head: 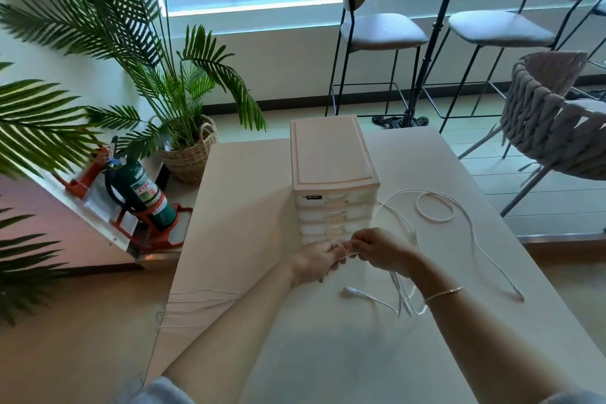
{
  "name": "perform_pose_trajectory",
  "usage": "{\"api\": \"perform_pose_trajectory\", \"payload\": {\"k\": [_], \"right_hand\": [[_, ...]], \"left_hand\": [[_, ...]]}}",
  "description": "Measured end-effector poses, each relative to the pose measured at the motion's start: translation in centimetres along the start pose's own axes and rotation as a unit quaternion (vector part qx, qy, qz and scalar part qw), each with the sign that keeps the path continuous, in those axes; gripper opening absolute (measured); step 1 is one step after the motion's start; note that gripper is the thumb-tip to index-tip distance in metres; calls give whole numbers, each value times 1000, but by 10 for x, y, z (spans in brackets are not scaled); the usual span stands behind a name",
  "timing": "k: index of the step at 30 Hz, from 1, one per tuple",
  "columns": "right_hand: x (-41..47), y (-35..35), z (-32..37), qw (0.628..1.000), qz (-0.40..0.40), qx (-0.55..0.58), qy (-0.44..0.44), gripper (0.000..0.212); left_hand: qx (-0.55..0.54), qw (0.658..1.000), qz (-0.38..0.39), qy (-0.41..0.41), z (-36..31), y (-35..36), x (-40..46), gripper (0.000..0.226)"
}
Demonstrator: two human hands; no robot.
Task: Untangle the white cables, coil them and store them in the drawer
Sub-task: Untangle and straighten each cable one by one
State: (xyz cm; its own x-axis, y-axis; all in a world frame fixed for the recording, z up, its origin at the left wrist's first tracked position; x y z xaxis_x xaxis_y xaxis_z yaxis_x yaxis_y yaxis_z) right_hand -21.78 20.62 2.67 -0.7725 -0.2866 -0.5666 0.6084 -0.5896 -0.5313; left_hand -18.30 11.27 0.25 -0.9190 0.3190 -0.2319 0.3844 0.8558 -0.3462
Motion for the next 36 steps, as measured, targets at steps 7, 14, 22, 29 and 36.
{"api": "perform_pose_trajectory", "payload": {"k": [7,14,22,29,36], "right_hand": [[-1,12,-16,989,135,32,55,20],[5,-3,-23,996,68,56,26,26],[4,14,-23,991,113,66,40,31],[3,6,-12,998,46,29,0,13],[-6,5,18,979,-54,-187,-53,9]], "left_hand": [[72,997,-32,3,0,-20,1,29],[51,999,-8,-3,-1,-20,-2,29],[114,992,-45,-35,5,-34,4,30],[143,990,-9,-9,-4,-29,-1,30],[166,986,6,-3,-9,-26,-3,15]]}}
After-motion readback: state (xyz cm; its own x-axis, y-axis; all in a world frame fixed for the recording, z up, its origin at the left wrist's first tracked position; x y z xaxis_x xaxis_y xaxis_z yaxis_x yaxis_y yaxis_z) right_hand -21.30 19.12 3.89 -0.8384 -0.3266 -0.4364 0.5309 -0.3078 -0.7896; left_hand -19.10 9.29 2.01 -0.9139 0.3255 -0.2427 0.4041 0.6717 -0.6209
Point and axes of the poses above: each hand's wrist, its own x-axis towards the middle knuckle, its own y-axis out of the palm, z = x × y, the point moved 9 cm from there along x, towards the middle knuckle, and after that the axes turned 13 degrees about y, right-handed, at the moved point
